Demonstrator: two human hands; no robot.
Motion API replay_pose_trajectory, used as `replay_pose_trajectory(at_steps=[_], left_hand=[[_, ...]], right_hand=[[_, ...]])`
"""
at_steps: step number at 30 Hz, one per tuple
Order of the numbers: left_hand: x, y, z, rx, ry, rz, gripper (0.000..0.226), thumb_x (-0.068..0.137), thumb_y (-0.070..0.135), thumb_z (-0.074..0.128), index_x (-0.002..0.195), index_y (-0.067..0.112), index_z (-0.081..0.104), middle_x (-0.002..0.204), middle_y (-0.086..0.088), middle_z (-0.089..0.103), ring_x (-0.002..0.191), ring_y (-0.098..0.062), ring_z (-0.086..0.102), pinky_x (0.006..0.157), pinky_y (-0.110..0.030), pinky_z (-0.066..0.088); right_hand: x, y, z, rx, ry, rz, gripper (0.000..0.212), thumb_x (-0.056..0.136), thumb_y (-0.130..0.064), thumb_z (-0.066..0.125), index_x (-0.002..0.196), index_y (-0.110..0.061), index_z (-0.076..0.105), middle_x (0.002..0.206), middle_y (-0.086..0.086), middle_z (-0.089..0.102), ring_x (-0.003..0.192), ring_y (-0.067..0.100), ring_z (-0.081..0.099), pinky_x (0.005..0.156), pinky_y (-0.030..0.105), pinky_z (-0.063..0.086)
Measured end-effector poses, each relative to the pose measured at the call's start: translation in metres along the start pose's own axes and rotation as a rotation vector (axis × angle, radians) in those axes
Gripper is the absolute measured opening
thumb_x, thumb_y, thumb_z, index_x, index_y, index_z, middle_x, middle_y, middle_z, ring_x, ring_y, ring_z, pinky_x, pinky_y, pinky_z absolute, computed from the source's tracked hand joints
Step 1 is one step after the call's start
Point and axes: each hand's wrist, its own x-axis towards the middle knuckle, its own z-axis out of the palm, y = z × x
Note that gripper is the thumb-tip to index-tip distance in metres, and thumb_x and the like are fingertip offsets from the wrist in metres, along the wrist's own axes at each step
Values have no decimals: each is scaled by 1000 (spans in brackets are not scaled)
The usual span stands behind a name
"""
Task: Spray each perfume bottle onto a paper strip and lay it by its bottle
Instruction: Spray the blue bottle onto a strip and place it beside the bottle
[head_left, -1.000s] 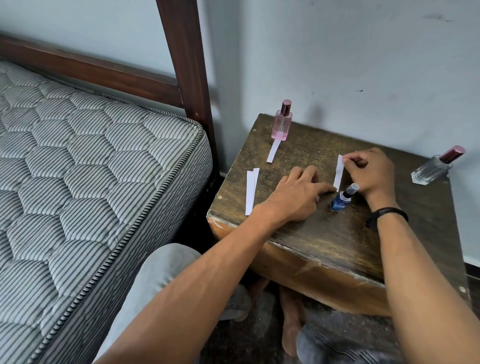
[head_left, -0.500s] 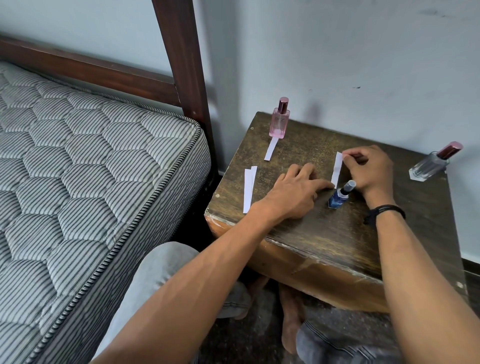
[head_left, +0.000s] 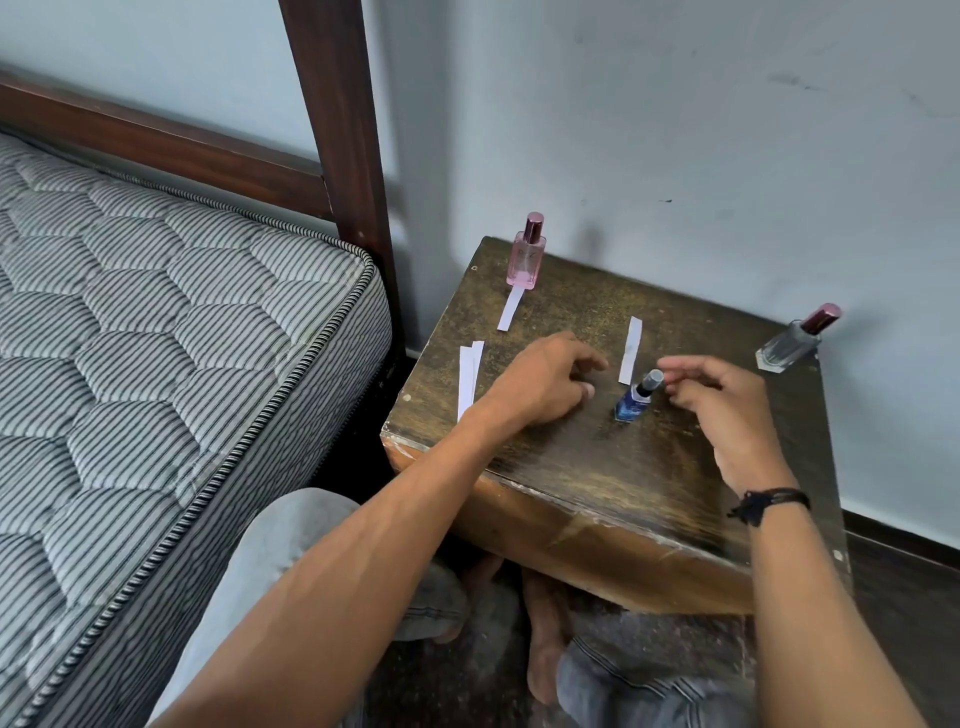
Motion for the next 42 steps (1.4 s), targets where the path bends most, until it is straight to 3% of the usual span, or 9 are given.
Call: replay_pose_trajectory(at_steps=[4,7,9,13,18,23,30,35,42], left_hand=[[-3,2,1,-64,18,-23,27,86,14,76,112,21,73,100,10,63,89,-5,57,83,-16,43],[-5,0,2,-68,0,-25,26,85,14,77,110,21,74,101,7,69,83,-2,57,72,-7,37],[-6,-2,2,-58,-13,-25,27,85,15,77,111,20,74,107,5,71,85,-3,57,70,-5,35],[-5,-5,2,-70,-21,-24,27,87,14,74,113,21,73,110,5,71,88,-4,58,79,-15,41],[-4,-3,6,-55,16,-1,32,90,18,69,122,20,68,108,1,68,93,-12,60,91,-31,50],[-6,-4,14,132,-93,31,53,97,25,57,148,32,44,131,-1,52,119,-24,42,111,-37,31],[1,-7,15,67,-83,19,48,99,24,53,147,29,45,130,0,53,120,-23,43,111,-38,31],[14,-6,18,-223,167,-65,36,96,14,60,131,18,63,112,-1,63,99,-13,56,103,-37,46],[54,9,36,-90,130,-1,58,95,14,51,151,22,41,152,2,45,136,-23,40,113,-43,37]], right_hand=[[-27,-6,-3,-64,-262,43,53,80,12,75,107,-35,75,101,-8,78,100,11,72,79,20,54],[-34,-12,3,-94,-285,36,49,77,-5,88,119,-25,71,104,-3,77,100,11,71,87,25,52],[-36,-15,7,-130,-248,-4,37,78,-18,90,110,-26,74,98,-6,78,92,5,71,82,25,49],[-37,-17,10,-153,-218,-64,20,81,-23,87,97,-29,77,92,-15,78,84,0,71,77,25,46],[-24,-21,7,53,-28,-130,20,86,-22,83,100,-36,79,103,-8,79,99,15,74,91,39,57],[17,-22,18,-9,173,-138,23,91,-19,79,91,-40,71,102,-6,77,98,20,74,92,54,60],[52,-19,33,-136,155,-172,20,92,-21,77,97,-38,68,101,-14,72,97,19,72,93,53,59],[63,-12,41,-152,186,-204,16,95,-18,73,104,-31,69,105,-7,72,99,17,67,93,54,56],[69,-6,49,-234,232,-249,25,98,-21,68,123,-24,69,114,-3,71,101,21,67,90,44,55]])
